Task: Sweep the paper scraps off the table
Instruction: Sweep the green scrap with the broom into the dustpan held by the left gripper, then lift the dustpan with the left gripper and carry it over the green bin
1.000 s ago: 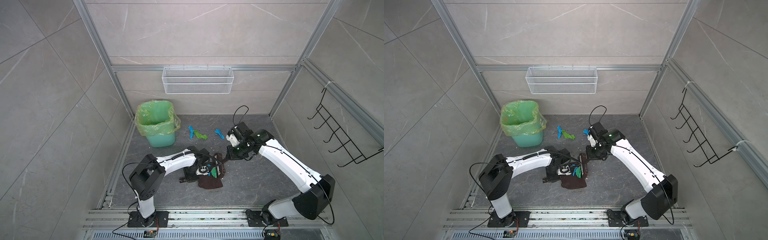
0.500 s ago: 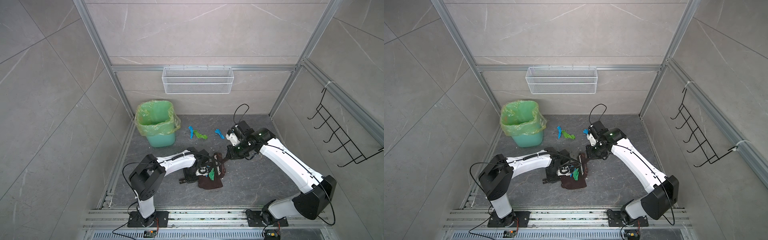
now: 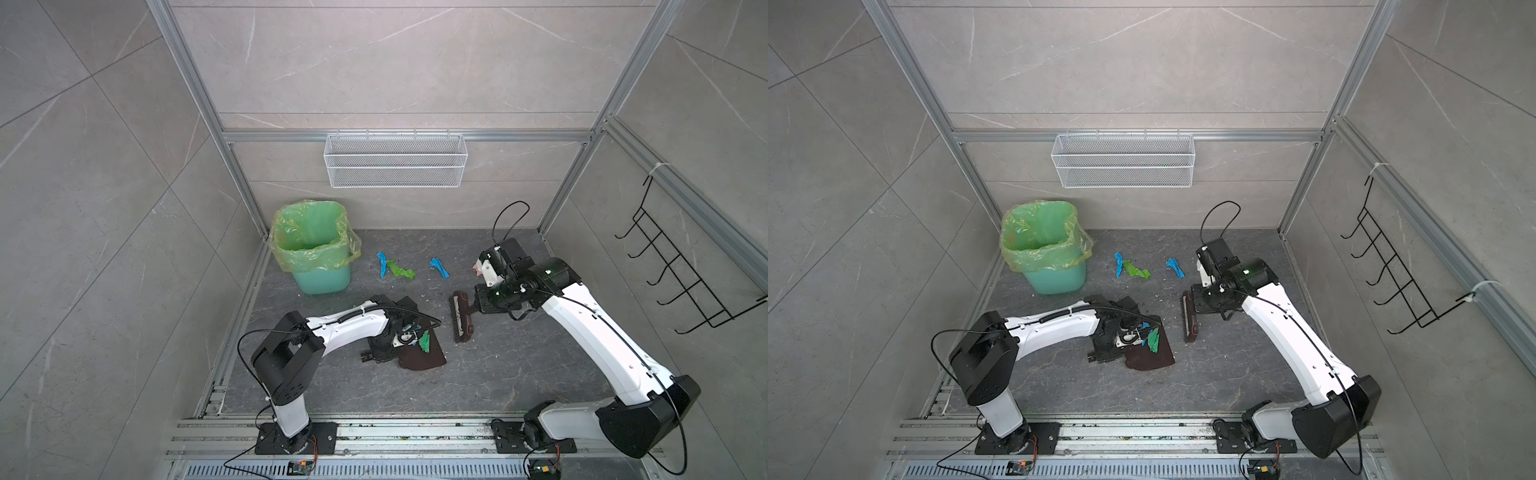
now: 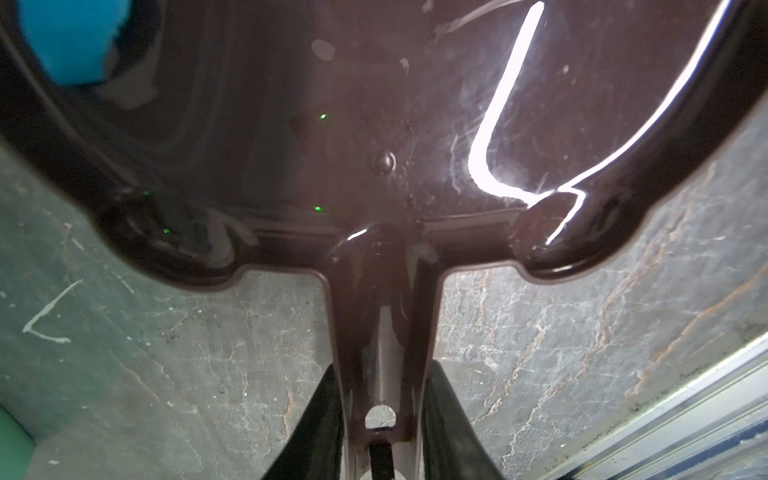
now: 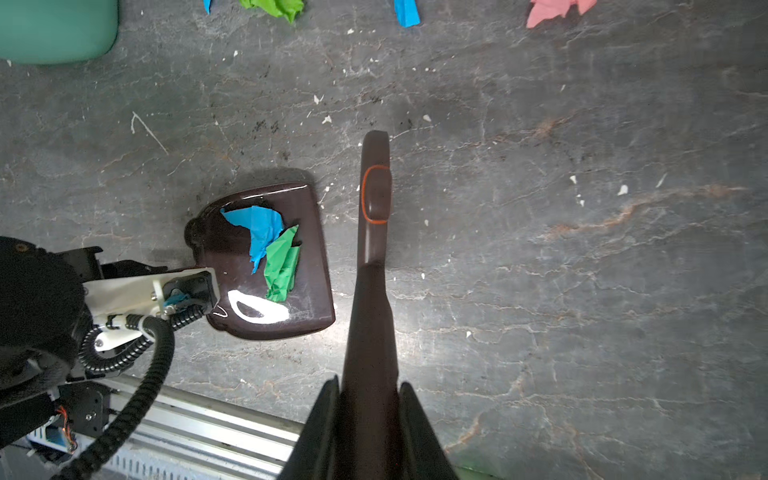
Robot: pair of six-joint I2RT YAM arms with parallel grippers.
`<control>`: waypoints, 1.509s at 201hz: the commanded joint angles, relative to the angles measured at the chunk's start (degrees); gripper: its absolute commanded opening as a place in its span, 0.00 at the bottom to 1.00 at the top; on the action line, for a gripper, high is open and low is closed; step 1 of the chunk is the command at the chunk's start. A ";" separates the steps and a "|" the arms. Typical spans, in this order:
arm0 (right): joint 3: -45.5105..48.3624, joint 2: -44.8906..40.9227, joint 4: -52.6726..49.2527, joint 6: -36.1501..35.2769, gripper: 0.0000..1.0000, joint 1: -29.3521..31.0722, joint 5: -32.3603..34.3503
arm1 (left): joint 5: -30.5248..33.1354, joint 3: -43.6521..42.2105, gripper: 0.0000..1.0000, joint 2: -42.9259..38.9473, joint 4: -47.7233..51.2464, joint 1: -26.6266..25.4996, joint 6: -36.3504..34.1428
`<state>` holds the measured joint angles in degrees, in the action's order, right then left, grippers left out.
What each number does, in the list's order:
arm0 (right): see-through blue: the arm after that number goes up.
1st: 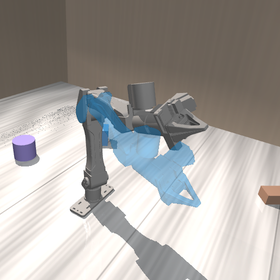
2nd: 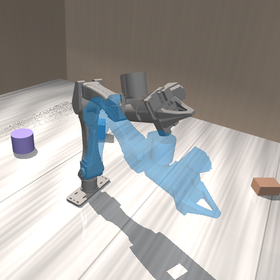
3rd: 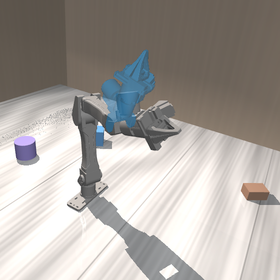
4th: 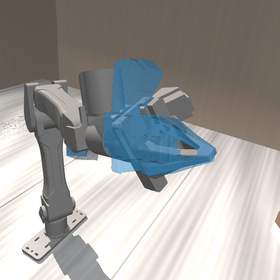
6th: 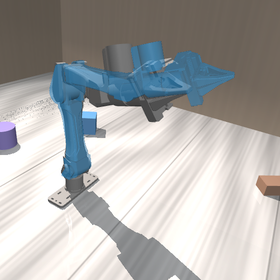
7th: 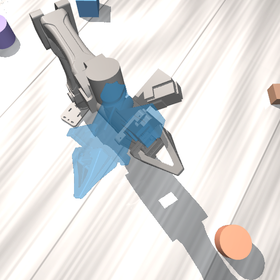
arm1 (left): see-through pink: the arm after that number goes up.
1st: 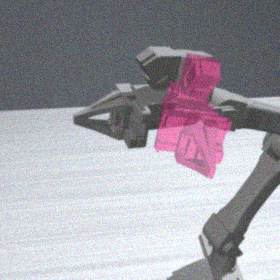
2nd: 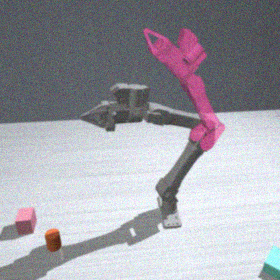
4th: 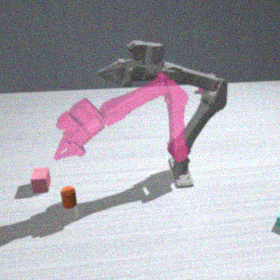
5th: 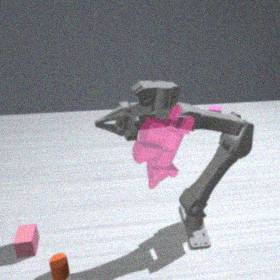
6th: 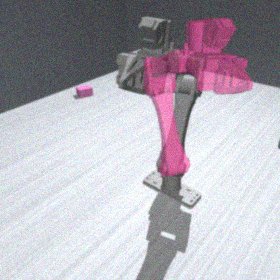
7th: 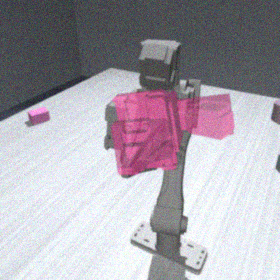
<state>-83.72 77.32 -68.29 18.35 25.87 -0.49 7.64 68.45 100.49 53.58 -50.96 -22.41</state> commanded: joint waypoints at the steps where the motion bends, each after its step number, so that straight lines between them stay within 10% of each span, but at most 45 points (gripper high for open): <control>1: 1.79 -1.80 1.90 -0.77 0.00 -1.09 2.74 | 2.45 1.99 0.00 -3.28 0.28 0.80 2.50; 303: 7.27 -0.24 9.93 -3.96 0.00 -4.25 -5.31 | 6.93 44.06 0.00 -7.77 23.09 30.28 2.69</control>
<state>-77.06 76.55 -59.83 15.35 21.93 -4.62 13.43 109.78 93.67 75.07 -22.11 -18.28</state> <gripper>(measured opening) 0.231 0.286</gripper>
